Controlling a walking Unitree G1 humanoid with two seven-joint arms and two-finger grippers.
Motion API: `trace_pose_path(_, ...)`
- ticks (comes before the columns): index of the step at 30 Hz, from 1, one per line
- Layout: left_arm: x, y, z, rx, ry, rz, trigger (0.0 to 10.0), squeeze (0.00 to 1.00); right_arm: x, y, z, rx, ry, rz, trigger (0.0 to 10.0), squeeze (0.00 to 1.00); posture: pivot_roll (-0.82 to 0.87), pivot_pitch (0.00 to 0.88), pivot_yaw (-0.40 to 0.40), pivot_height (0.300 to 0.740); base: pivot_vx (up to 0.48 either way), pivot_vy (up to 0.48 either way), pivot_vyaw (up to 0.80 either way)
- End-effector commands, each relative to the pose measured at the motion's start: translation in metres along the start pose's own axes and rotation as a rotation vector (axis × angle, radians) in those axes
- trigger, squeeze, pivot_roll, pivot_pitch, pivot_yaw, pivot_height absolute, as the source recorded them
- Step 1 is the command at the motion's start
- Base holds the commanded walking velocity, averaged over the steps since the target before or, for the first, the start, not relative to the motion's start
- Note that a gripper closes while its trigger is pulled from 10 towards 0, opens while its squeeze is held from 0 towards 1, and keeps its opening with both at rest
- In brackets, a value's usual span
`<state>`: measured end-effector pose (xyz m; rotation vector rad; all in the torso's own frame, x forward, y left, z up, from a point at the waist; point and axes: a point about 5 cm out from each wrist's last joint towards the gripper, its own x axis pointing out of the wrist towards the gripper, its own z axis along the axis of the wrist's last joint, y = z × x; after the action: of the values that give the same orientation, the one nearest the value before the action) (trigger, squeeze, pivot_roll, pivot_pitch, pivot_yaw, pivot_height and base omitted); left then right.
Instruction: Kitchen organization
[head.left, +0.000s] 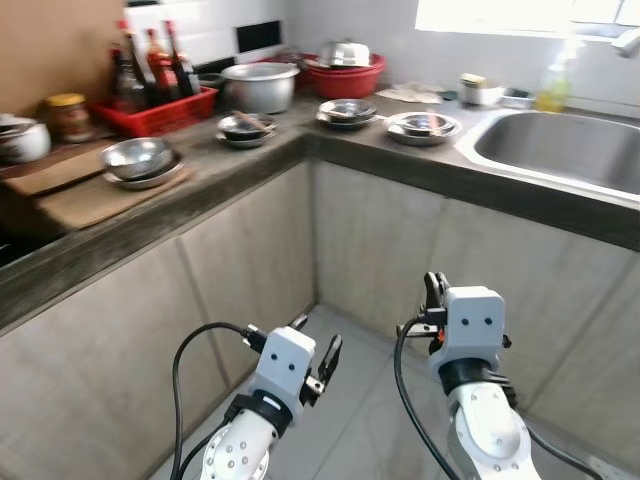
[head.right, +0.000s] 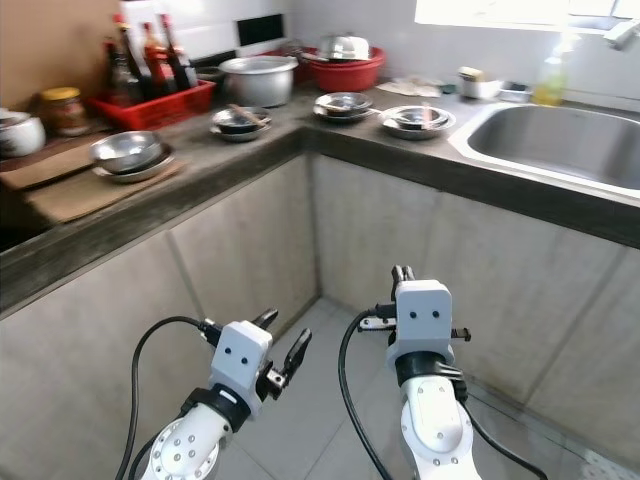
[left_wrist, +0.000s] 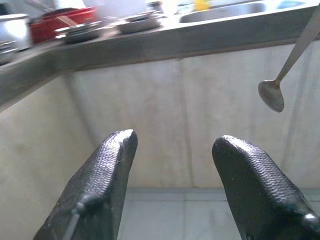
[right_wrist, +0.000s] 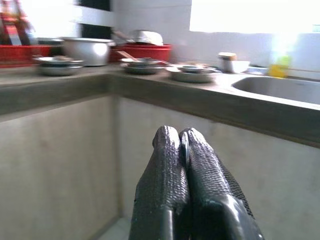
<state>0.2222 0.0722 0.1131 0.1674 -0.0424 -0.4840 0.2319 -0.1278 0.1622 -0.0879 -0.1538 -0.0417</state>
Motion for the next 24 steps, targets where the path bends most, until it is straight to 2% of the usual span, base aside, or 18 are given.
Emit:
trace_pose_path(1,0.0018,-0.0028,0.0032,0.007,-0.011,-0.013,10.0,0.00,0.0012,-0.0033,0.0042,-0.005,-0.018,-0.014,10.0,0.00,-0.05,0.000,0.027,0.740,0.251,-0.405,-0.80)
trace_pose_path(11,0.0015,-0.0029,0.0035,0.003,-0.009,-0.009,10.0,0.00,0.0016,-0.0022,0.0050,-0.001,-0.020,-0.015,10.0,0.00,-0.04,0.001,0.026,0.740,0.261,-0.385,-0.79)
trace_pose_path(24,0.0021,-0.0013,0.0029,-0.022,-0.003,0.016,10.0,0.00,0.0046,-0.0006,0.0074,0.001,-0.034,-0.003,10.0,0.00,-0.04,0.001,0.021,0.740,0.000,0.000,-0.79)
